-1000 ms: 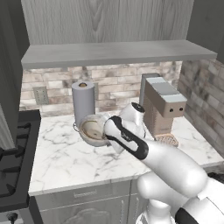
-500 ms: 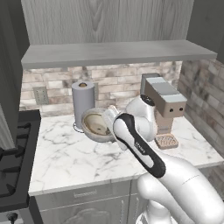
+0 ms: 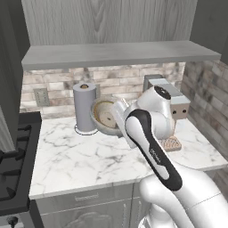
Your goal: Pick up the bowls on the counter and stack them on top of one another in the open cabinet. Place the smaller bowl on top of the larger bowl.
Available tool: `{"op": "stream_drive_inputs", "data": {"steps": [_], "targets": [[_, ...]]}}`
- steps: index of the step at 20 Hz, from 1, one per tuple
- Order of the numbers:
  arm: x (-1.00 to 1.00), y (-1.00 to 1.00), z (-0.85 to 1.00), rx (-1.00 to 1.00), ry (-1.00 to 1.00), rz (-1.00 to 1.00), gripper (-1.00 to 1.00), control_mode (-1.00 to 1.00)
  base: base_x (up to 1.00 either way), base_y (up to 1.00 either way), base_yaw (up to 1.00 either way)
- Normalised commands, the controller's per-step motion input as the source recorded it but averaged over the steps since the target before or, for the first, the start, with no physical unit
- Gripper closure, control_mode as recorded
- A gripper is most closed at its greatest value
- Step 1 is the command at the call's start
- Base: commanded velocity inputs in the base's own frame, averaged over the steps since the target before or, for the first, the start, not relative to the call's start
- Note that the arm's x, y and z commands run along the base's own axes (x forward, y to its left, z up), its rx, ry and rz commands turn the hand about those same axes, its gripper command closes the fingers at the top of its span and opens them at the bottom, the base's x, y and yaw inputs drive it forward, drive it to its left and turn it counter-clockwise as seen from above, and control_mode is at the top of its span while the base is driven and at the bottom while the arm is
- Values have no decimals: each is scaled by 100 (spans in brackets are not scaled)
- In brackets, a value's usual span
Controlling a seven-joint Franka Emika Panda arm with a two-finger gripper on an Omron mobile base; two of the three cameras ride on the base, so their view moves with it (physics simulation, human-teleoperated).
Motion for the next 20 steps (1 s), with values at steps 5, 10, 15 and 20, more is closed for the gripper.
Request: {"op": "stream_drive_inputs", "data": {"steps": [5,10,15,20], "targets": [[-26,-17,55,0,0,-2,100,-100,0,0,0],[-34,-12,64,-1,-2,-2,100,-100,0,0,0],[-43,-13,70,-2,-2,-6,100,-100,0,0,0],[-35,-3,64,-3,0,-9,100,-100,0,0,0]]}}
